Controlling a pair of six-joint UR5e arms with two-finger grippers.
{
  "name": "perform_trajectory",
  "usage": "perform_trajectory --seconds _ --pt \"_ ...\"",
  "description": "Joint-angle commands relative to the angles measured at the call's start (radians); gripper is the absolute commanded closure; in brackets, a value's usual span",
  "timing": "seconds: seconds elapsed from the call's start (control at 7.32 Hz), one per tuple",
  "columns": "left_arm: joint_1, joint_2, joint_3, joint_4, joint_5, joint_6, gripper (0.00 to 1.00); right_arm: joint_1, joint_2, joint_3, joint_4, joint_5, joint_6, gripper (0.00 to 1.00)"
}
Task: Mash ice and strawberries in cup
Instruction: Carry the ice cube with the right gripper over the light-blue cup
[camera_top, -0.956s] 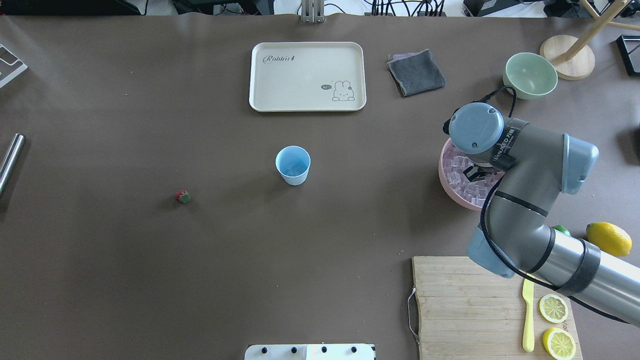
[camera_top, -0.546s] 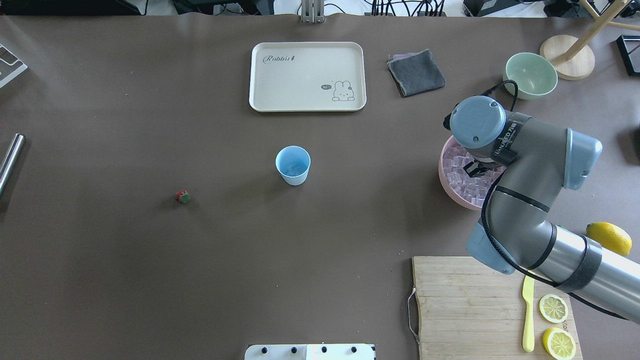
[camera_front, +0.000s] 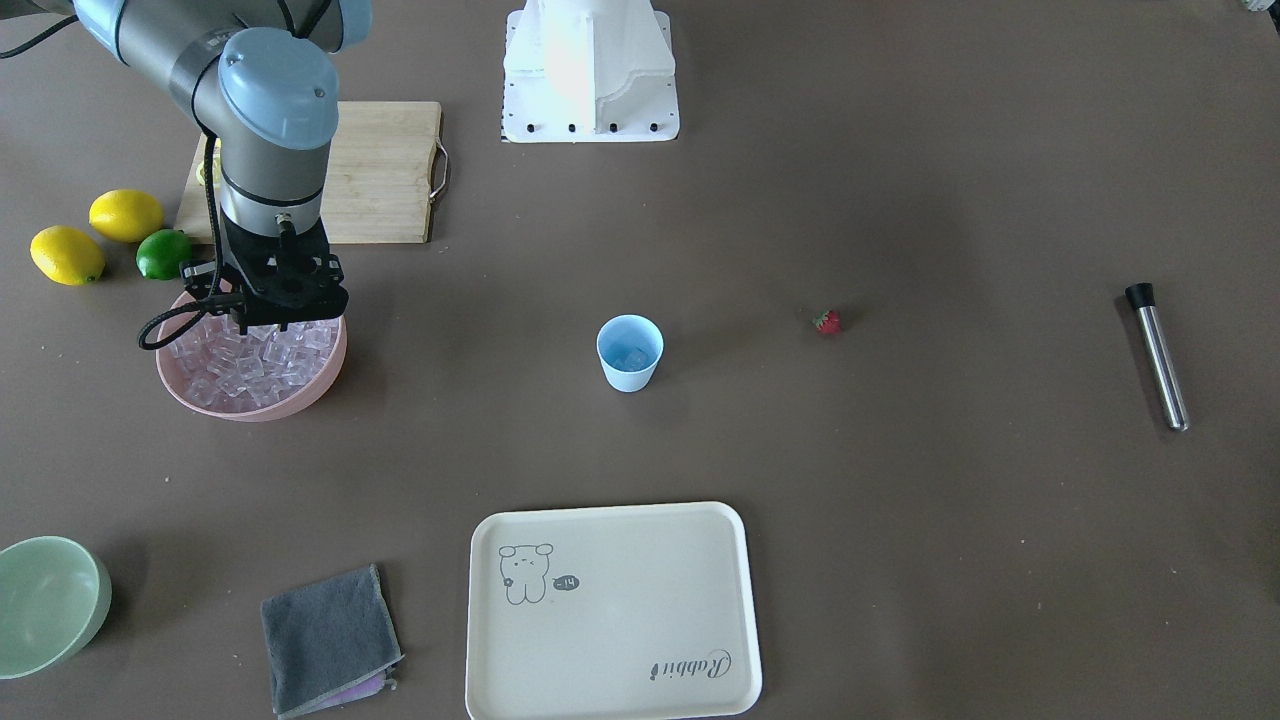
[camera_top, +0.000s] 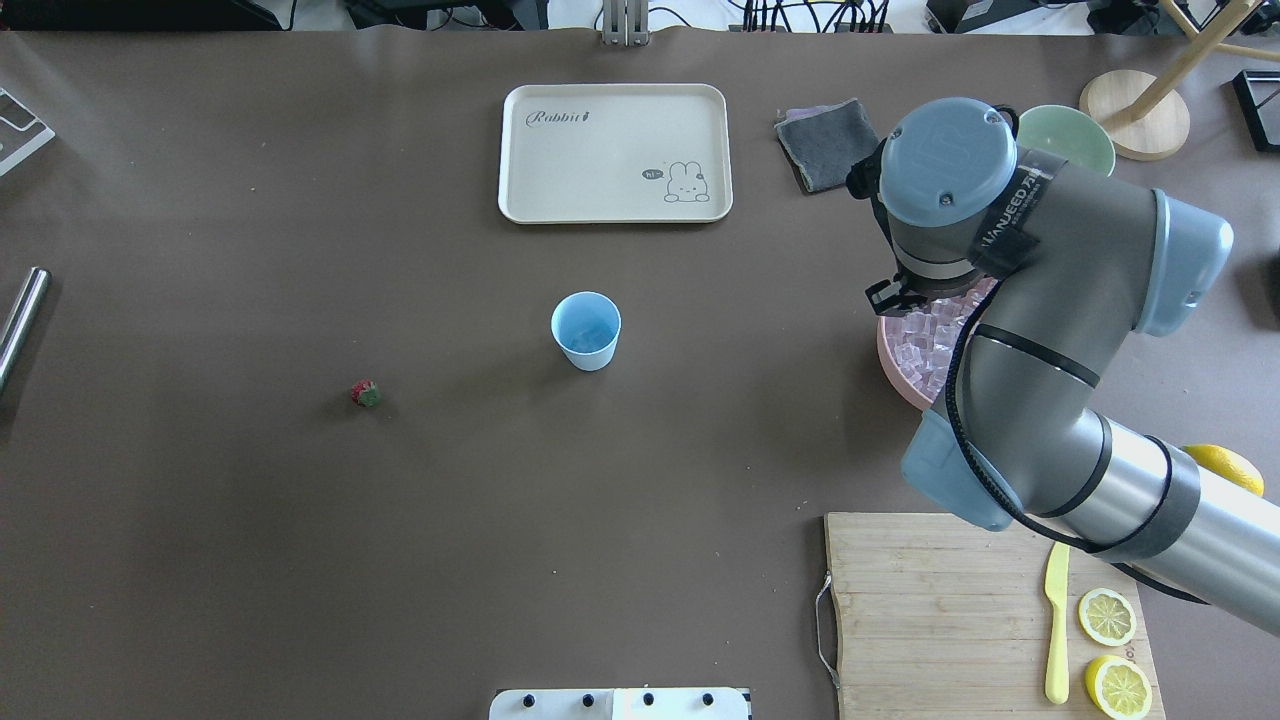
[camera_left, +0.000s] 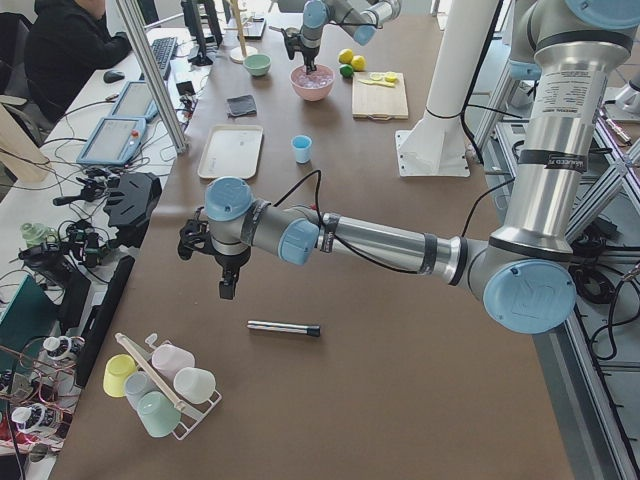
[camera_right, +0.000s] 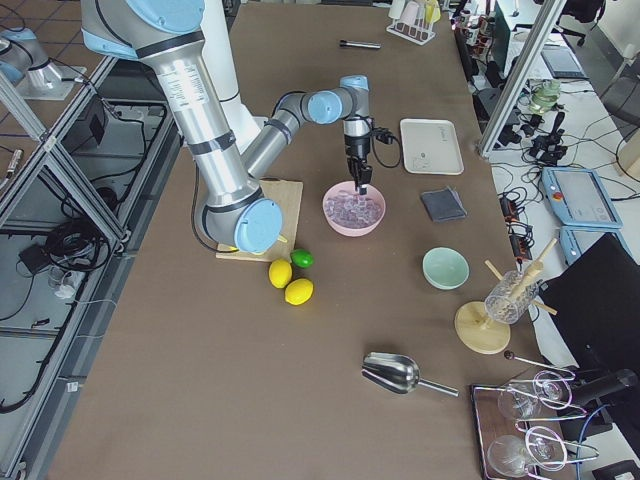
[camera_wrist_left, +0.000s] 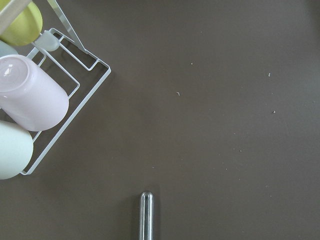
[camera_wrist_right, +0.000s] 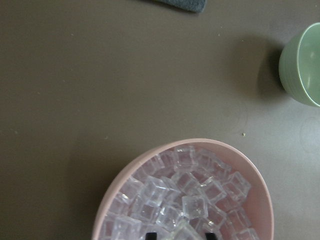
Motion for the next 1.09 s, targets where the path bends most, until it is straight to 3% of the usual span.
perform_trajectory --seconds 0.0,0.27,0.41,0.55,0.96 --pt "0.0 0.0 0.001 0.0 0.001 -0.002 0.02 -0.059 0.16 -0.035 -0.006 0.03 0.223 0.78" --pt "0.0 0.0 0.001 0.0 0.001 -0.006 0.02 -0.139 0.314 -0.164 0.034 0.025 0.362 0.78" --pt "0.0 0.0 0.001 0.0 0.004 -0.023 0.02 -0.171 0.357 -0.237 0.136 0.022 0.423 0.78" --pt "0.0 0.002 0.002 0.0 0.004 -0.025 0.02 -0.214 0.354 -0.281 0.278 -0.011 0.483 0.78" --pt "-0.002 0.025 -0.004 0.0 0.003 -0.032 0.02 -0.242 0.363 -0.359 0.423 -0.051 0.507 0.74"
